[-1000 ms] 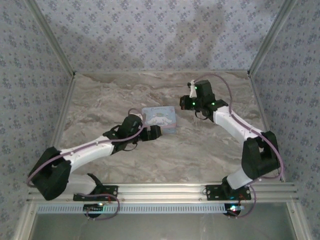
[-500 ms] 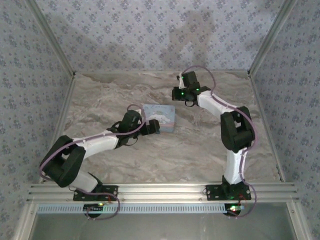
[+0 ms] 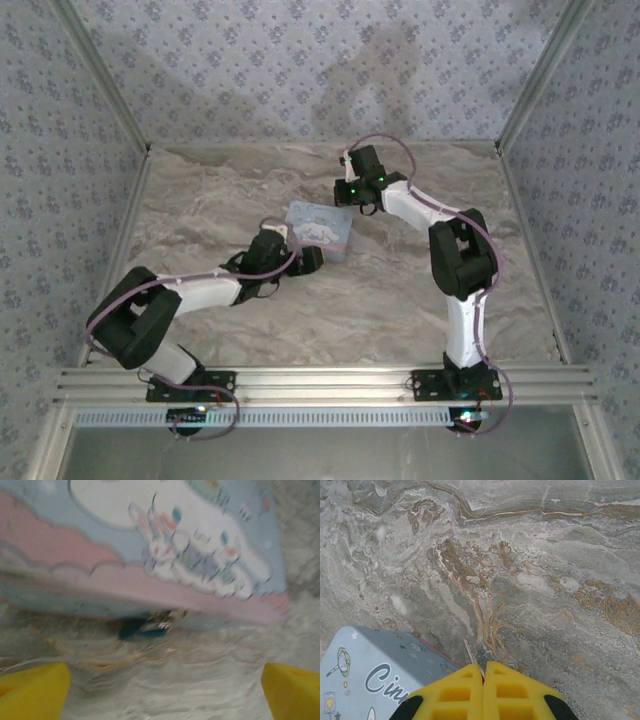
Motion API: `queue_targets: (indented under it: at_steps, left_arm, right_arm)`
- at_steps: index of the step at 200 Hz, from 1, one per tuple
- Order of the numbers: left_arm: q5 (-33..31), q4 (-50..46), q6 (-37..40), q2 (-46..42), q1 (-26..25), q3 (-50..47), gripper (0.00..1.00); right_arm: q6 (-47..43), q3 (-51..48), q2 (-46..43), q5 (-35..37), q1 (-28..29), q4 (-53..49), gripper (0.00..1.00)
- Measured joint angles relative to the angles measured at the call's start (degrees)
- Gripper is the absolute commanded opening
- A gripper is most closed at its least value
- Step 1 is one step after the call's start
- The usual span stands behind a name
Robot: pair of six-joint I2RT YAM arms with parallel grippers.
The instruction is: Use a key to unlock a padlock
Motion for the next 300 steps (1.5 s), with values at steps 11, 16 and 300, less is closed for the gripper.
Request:
queue_targets:
  at_steps: [11,16,300]
  left_arm:
    - [-2.1,1.8,2.2,0.0,-1.5,-1.4,0.98]
    - [-2.9,3.2,3.4,0.0,-2.1,-2.3,0.98]
    - [22.5,38.6,7.5,23.8,1.7,1.1,0.65]
  right_arm:
    - [-0.1,0.0,0.2,0.0,0.1,-0.1,0.00]
    - [-0.3,0.0,0.3,0.1,0.0,-0.1,0.00]
    - [-1.6,-0.1,3.1,1.9,-0.1,1.4,0.00]
